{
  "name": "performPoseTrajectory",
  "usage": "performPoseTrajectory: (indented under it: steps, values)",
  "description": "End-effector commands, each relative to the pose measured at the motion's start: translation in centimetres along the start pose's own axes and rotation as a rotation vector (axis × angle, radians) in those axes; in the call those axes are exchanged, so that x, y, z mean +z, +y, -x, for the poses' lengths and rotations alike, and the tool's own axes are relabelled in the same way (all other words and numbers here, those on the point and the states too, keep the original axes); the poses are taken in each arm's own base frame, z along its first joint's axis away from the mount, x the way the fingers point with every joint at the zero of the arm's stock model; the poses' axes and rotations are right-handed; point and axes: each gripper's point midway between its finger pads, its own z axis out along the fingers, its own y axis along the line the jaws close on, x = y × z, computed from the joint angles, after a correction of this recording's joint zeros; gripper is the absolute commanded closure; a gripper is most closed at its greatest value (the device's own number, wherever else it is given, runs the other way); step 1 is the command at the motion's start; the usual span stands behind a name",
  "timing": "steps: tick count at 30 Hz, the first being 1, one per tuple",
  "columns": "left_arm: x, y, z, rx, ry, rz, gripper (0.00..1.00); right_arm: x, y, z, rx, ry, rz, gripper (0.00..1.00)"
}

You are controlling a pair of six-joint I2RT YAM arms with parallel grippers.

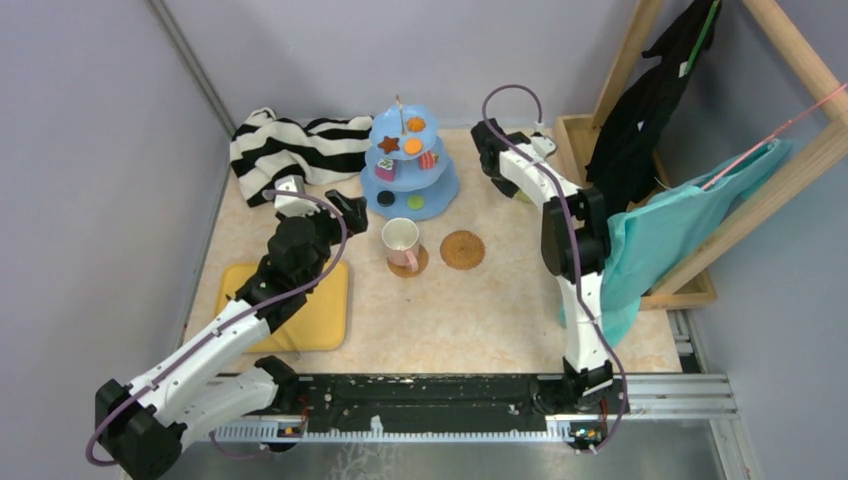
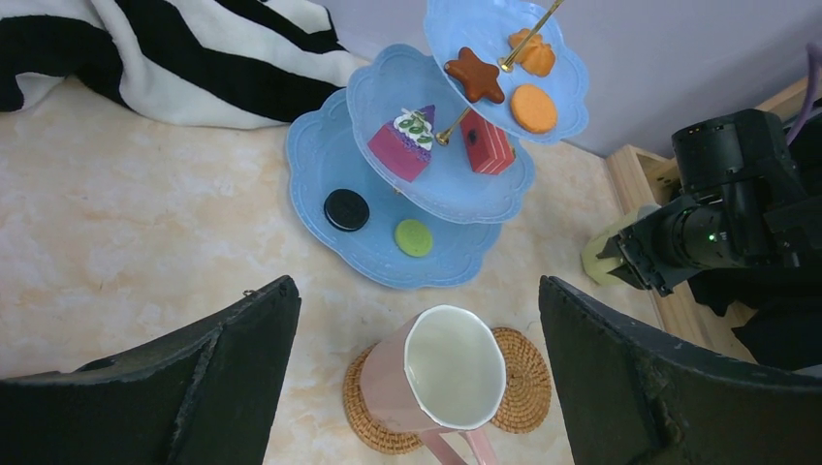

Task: Serve the afternoon tea
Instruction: Pick up the cup at the center of the board.

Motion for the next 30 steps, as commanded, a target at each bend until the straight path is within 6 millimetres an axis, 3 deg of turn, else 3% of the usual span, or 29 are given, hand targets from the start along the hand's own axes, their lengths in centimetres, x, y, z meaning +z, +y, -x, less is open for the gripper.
performPoseTrajectory:
  steps: [1, 7, 9, 14, 30]
  values:
    - [-0.5, -1.0, 2.0, -0.045, -0.037, -0.035, 0.03, -1.1, 0.5, 1.1, 0.005, -0.005, 0.069, 0.82]
    - [-0.9, -1.1, 2.3, -0.058, -0.039, -0.041, 0.03, -2.2, 0.1, 0.5, -0.047, 0.001, 0.147, 0.90]
    - [-1.0, -1.0, 2.4, -0.061, -0.042, -0.043, 0.03, -2.7, 0.1, 0.2, -0.071, 0.001, 0.185, 1.00]
    - [-1.3, -1.0, 2.8, -0.065, -0.052, -0.044, 0.04, -4.1, 0.4, -0.6, -0.155, -0.006, 0.281, 1.00]
    - [-2.0, -1.1, 3.4, -0.068, -0.058, -0.061, 0.04, -12.4, 1.5, -1.0, -0.438, -0.147, 0.484, 1.00]
